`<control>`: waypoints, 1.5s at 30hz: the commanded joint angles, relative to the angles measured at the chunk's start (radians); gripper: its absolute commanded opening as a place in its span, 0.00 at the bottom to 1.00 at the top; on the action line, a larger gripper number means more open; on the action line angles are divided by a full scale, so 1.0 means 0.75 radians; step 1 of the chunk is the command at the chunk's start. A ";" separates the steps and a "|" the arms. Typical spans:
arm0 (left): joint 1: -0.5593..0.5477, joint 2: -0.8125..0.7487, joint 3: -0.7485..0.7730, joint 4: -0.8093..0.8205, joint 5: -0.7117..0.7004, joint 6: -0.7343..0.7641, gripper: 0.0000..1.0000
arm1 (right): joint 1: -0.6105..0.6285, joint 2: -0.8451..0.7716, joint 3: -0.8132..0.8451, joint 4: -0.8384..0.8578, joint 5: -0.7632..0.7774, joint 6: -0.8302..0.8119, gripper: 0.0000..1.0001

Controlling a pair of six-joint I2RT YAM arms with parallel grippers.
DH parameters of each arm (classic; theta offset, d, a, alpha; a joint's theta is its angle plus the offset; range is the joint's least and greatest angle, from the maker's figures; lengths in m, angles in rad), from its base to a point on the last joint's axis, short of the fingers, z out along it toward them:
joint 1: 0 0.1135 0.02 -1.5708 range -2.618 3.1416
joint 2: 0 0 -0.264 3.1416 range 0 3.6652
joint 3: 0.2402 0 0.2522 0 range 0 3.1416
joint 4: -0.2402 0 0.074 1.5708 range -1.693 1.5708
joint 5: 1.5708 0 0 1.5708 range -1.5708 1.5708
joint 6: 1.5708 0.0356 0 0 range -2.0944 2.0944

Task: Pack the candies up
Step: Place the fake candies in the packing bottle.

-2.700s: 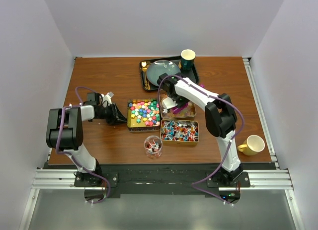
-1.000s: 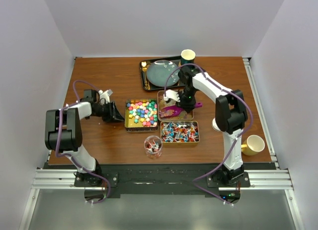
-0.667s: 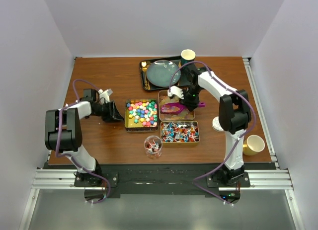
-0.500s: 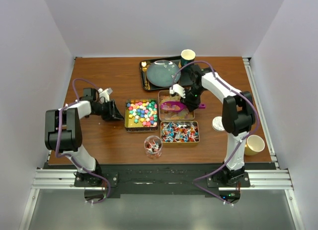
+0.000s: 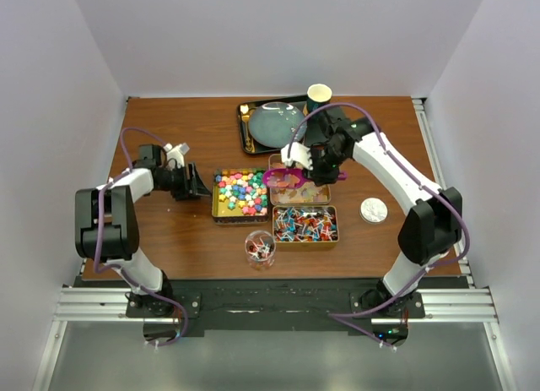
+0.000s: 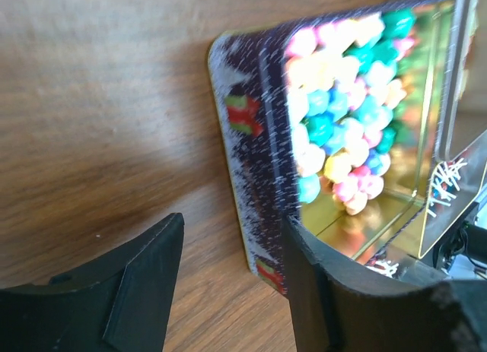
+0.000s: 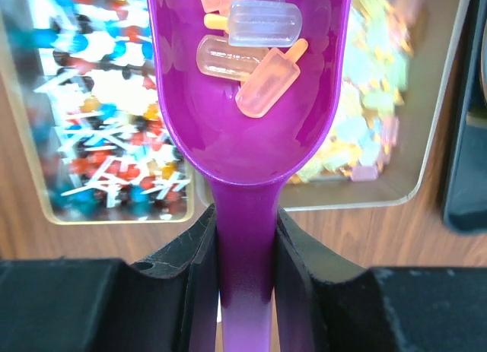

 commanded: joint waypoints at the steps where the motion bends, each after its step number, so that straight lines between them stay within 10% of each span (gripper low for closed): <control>1: 0.009 -0.119 0.106 0.026 -0.025 0.035 0.58 | 0.138 -0.079 0.074 -0.225 0.091 -0.096 0.00; 25: 0.024 -0.256 0.012 0.139 -0.027 -0.049 0.58 | 0.735 -0.087 0.049 -0.545 0.919 -0.041 0.00; 45: 0.022 -0.193 0.070 0.155 0.010 -0.100 0.57 | 0.885 -0.067 0.035 -0.641 1.247 0.026 0.00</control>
